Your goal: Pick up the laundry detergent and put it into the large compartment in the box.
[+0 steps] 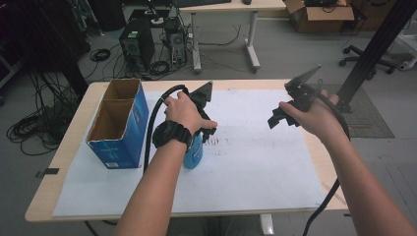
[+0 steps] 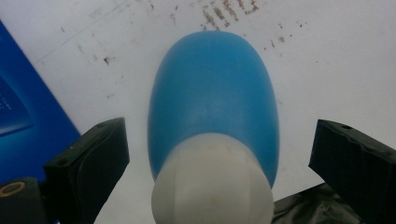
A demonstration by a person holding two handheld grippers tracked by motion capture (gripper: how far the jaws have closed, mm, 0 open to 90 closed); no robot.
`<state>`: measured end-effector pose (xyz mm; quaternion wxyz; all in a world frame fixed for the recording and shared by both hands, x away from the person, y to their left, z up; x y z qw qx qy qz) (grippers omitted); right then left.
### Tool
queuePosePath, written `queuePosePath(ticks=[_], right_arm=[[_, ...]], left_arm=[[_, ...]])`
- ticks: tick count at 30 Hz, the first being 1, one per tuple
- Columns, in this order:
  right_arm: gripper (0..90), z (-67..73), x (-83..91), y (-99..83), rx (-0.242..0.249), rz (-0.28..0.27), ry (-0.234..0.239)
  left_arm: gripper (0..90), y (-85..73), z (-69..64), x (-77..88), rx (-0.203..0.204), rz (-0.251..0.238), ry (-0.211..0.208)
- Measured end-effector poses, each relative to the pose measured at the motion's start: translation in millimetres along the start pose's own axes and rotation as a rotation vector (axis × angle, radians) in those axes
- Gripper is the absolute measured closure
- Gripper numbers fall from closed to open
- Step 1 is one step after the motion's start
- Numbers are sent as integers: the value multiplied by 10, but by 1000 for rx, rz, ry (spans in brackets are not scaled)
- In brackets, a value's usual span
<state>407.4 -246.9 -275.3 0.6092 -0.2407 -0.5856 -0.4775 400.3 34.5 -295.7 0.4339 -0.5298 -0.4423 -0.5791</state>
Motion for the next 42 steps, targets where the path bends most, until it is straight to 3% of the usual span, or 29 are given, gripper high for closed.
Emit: queuePosePath(ticks=[26, 42], right_arm=[[46, 31, -76, 5, 3, 0, 19], [46, 37, -95, -8, 5, 4, 21]], left_arm=[[72, -33, 58, -90, 7, 3, -5], [135, -32, 59, -92, 14, 1, -9]])
Point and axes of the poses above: each handheld gripper's, and its own axes: x roughly backward along the jaws, y roughly out of its top, z roughly to its left, the point moved 2 cm from there along -x, roughly forward along the jaws, and after that the axes turned 13 degrees about x, right-handed, at the moved point
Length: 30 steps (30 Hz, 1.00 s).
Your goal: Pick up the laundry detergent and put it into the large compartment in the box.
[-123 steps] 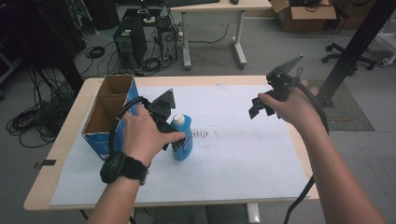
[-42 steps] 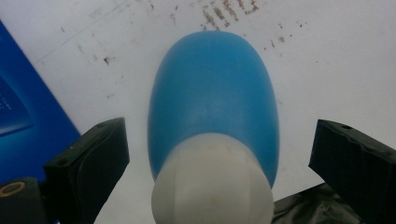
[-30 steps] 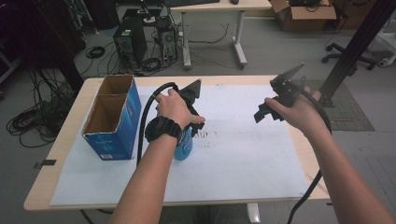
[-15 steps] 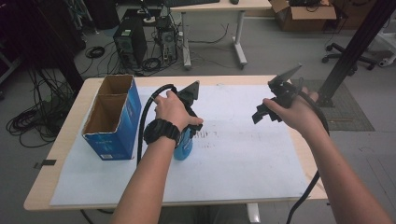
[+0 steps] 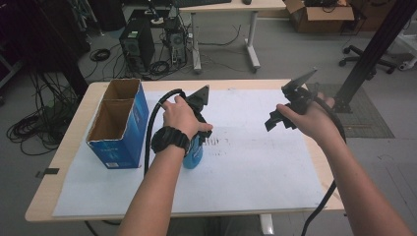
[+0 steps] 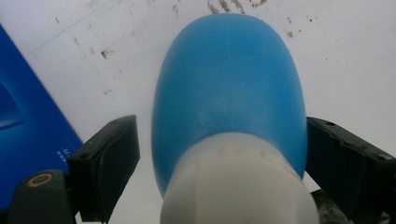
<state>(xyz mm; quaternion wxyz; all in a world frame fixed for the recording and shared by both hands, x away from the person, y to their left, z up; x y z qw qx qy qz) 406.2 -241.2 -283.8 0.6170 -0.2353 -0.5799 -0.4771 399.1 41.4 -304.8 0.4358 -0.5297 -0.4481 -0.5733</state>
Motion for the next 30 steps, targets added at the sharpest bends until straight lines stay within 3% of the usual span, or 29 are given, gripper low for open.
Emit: queuePosePath(ticks=[30], right_arm=[[46, 15, 1, -19, 1, 0, 3]], left_arm=[[256, 1, -8, 9, -9, 18, -8]])
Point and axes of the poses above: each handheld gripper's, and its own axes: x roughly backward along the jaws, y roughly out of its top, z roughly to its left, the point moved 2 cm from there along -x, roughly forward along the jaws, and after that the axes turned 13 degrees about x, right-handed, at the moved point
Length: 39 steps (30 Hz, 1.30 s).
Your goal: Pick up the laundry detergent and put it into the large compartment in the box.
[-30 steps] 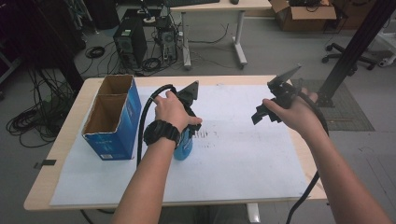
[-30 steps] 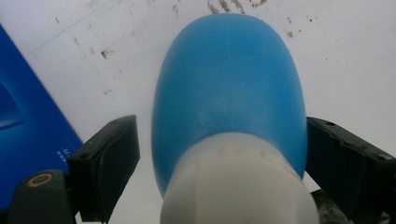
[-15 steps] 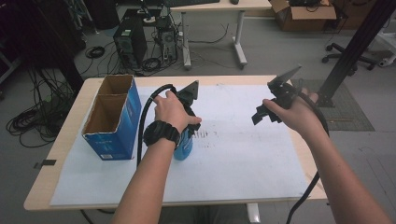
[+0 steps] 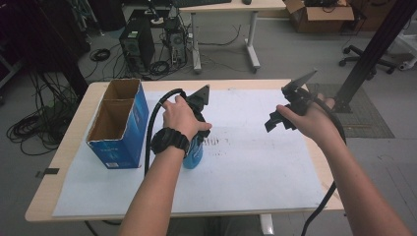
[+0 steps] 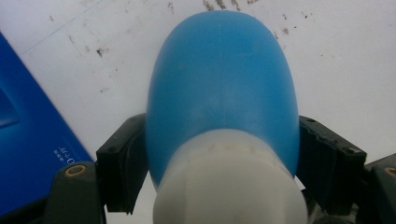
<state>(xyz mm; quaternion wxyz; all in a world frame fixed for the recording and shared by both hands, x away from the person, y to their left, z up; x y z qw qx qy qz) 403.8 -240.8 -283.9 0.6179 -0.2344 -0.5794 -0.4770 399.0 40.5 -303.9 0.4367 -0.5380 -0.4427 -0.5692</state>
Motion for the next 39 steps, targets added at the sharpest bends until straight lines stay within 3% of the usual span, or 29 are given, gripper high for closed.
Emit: queuePosePath(ticks=[21, 39], right_arm=[[46, -26, 4, -22, -5, 1, 12], [46, -16, 19, -31, 0, 3, 10]], left_arm=[[364, 19, 7, 15, 8, -6, 5], [373, 33, -3, 25, 11, 10, 17]])
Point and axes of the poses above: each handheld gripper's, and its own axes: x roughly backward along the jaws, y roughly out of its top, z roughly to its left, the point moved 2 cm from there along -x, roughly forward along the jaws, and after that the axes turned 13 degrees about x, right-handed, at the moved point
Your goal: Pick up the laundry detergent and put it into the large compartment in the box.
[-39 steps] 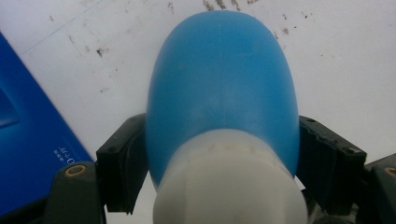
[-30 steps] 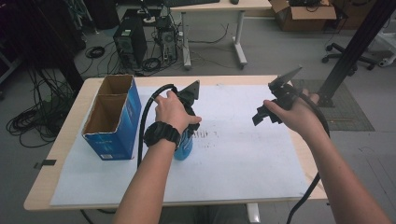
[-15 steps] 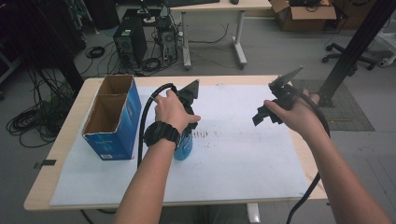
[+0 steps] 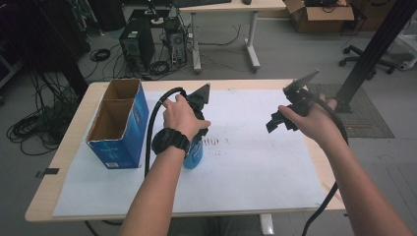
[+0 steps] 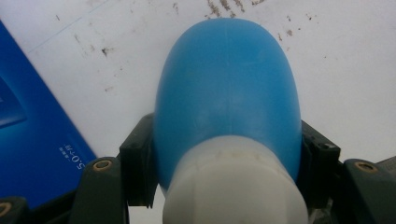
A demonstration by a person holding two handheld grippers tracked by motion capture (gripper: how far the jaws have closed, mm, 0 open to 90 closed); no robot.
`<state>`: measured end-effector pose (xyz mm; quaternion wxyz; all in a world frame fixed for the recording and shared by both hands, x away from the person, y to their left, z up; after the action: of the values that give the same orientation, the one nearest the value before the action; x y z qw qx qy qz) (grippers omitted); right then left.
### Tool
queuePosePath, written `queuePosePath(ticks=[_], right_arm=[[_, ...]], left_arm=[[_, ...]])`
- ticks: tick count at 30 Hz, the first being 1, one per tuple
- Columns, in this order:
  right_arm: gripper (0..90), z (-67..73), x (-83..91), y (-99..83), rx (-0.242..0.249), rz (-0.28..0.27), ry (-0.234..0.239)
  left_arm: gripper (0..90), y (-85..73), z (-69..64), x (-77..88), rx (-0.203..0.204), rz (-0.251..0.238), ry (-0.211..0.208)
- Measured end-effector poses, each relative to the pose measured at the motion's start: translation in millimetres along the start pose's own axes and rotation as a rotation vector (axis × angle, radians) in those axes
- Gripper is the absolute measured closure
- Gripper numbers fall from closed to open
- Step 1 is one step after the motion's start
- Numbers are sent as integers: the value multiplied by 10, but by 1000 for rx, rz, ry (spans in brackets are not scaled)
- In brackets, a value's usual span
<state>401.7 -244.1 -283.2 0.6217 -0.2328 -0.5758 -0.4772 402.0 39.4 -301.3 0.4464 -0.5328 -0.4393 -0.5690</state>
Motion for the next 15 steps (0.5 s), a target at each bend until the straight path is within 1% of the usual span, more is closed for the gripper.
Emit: queuePosePath(ticks=[4, 7, 10, 11, 12, 15], right_arm=[[46, 2, 7, 2, 1, 1, 1], [46, 5, 13, 5, 0, -2, 1], [46, 19, 25, 12, -1, -4, 2], [46, 22, 31, 13, 2, -4, 2], [46, 22, 31, 13, 2, -4, 2], [46, 40, 66, 26, 2, -8, 0]], left_arm=[[374, 2, -2, 9, -3, 7, 0], [375, 3, 4, 47, -1, 12, -11], [376, -1, 26, 195, 0, 15, -22], [375, -1, 37, 256, 2, 7, -26], [375, -1, 37, 256, 2, 7, -26], [376, -4, 76, 418, 5, -5, -34]])
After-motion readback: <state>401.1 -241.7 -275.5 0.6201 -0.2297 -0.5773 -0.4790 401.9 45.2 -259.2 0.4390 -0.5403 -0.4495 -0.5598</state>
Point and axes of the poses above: each handheld gripper's, and its own axes: x roughly backward along the jaws, y roughly out of its top, z roughly to its left, the point moved 2 cm from there along -x, roughly forward along the jaws, and after that the axes turned 13 degrees about x, right-handed, at the moved point
